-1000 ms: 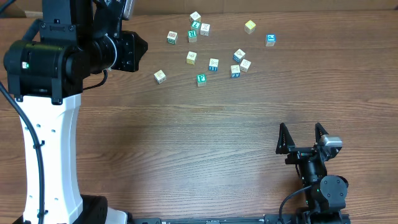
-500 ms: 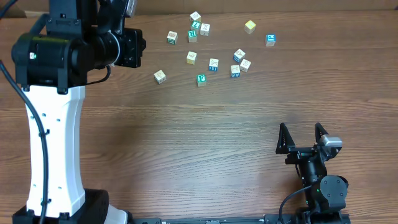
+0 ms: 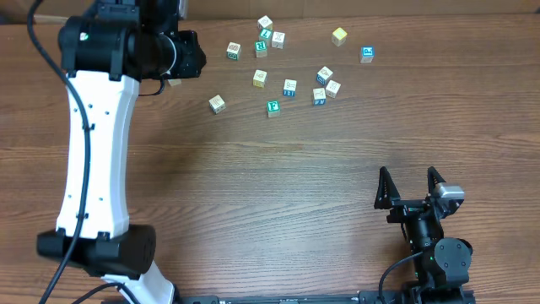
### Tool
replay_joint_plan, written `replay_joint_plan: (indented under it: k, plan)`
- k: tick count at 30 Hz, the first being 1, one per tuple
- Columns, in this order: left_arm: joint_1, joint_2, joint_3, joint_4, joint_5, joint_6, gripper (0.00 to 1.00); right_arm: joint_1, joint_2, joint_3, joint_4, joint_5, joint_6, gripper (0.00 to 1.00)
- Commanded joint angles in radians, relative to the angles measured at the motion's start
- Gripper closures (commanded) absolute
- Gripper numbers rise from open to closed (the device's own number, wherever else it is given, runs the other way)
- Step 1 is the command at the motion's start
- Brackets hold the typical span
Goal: Form a circle
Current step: 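Raise the left arm and move the left gripper toward the blocks, then lower the left gripper onto a plain wooden block and grasp it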
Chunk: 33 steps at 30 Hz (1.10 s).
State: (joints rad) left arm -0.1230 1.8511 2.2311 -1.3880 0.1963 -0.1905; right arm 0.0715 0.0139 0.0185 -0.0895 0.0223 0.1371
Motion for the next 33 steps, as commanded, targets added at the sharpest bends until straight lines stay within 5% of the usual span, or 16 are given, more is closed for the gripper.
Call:
replay_joint_plan:
  k: [1, 6, 8, 22, 27, 29, 33]
  plan:
    - [-0.002, 0.068, 0.014, 0.004, -0.026, -0.016, 0.26, -0.006, -0.011, -0.010, 0.006, -0.009, -0.014, 0.00]
    - [-0.002, 0.140, 0.014, 0.004, -0.028, -0.016, 0.13, -0.006, -0.011, -0.010, 0.006, -0.009, -0.014, 0.00]
    - [-0.002, 0.167, 0.014, -0.005, -0.028, -0.017, 0.00, -0.006, -0.011, -0.010, 0.006, -0.009, -0.014, 0.00]
    - [-0.004, 0.319, 0.014, -0.029, -0.163, -0.213, 0.01, -0.006, -0.011, -0.010, 0.006, -0.009, -0.014, 0.00]
    - [-0.006, 0.356, 0.014, -0.029, -0.143, -0.237, 0.33, -0.006, -0.011, -0.010, 0.006, -0.009, -0.014, 0.00]
    - [-0.008, 0.370, 0.014, -0.029, -0.141, -0.237, 0.53, -0.006, -0.011, -0.010, 0.006, -0.009, -0.014, 0.00]
    - [-0.011, 0.403, 0.014, -0.029, -0.126, -0.237, 0.62, -0.006, -0.011, -0.010, 0.006, -0.009, -0.014, 0.00]
